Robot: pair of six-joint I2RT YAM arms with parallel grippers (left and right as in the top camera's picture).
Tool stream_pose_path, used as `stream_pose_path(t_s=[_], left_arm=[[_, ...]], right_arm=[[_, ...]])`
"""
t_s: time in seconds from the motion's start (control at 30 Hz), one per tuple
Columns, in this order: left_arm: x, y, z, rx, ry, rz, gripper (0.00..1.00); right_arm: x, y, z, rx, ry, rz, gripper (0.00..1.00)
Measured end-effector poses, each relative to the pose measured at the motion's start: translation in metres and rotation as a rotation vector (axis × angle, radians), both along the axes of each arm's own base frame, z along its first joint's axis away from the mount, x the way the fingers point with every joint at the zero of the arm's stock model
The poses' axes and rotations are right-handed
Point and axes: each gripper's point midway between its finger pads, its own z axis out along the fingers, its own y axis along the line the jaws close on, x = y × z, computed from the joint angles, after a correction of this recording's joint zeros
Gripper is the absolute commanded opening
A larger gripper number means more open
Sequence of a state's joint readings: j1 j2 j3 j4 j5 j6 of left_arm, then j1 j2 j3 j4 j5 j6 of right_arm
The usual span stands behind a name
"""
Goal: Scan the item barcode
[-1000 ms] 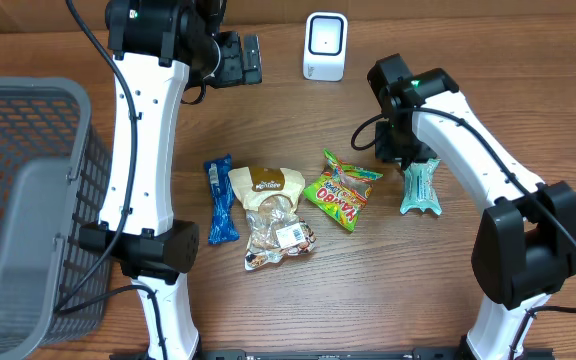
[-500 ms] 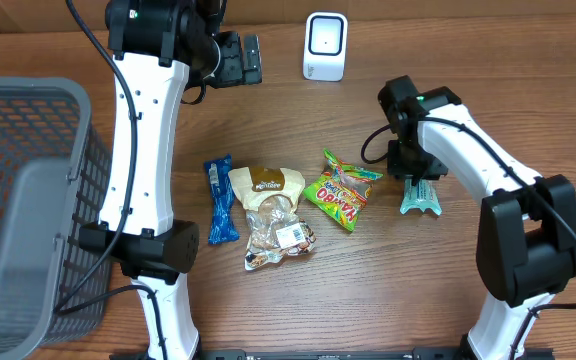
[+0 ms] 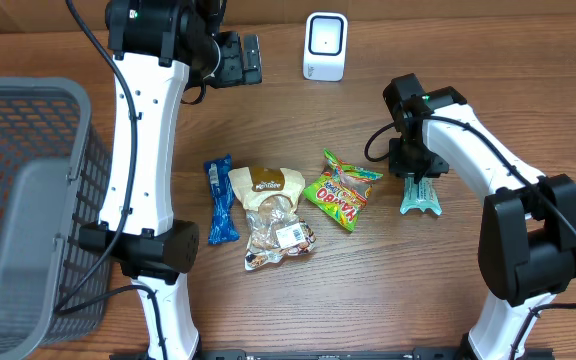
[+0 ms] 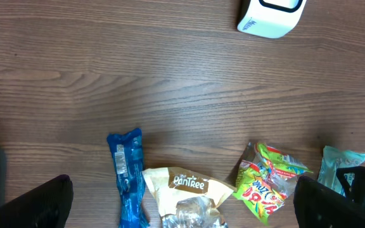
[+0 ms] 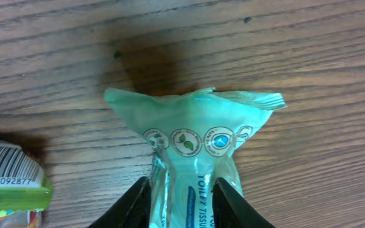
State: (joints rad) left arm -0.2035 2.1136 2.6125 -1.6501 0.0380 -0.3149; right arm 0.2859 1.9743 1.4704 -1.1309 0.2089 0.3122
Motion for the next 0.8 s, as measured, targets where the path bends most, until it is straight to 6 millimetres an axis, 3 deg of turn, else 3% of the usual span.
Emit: stream_pose_path(t_s=[0.17,0.33,0.53,0.63,0.8], left_arm=[[0.0,0.0,0.0,0.0,0.0,0.0,1.0],[0.0,0.0,0.0,0.0,-0.001,0.0,1.0],[0.0,0.0,0.0,0.0,-0.001,0.0,1.0],[0.0,0.0,0.0,0.0,0.0,0.0,1.0],[0.0,0.0,0.0,0.0,0.0,0.0,1.0]], right_arm=[[0.008,0.01,-0.013,0.059,-0.044,0.004,0.33],[-0.006,0.01,-0.044,0.077,-0.033,0.004,0.33],[-0.008,0.005,-0.046,0.082,-0.033,-0.005,0.33],[-0.015,0.002,-0.034,0.069,0.019,-0.007,0.33],[0.005,0.007,0.022,0.094,-0.062,-0.012,0.33]])
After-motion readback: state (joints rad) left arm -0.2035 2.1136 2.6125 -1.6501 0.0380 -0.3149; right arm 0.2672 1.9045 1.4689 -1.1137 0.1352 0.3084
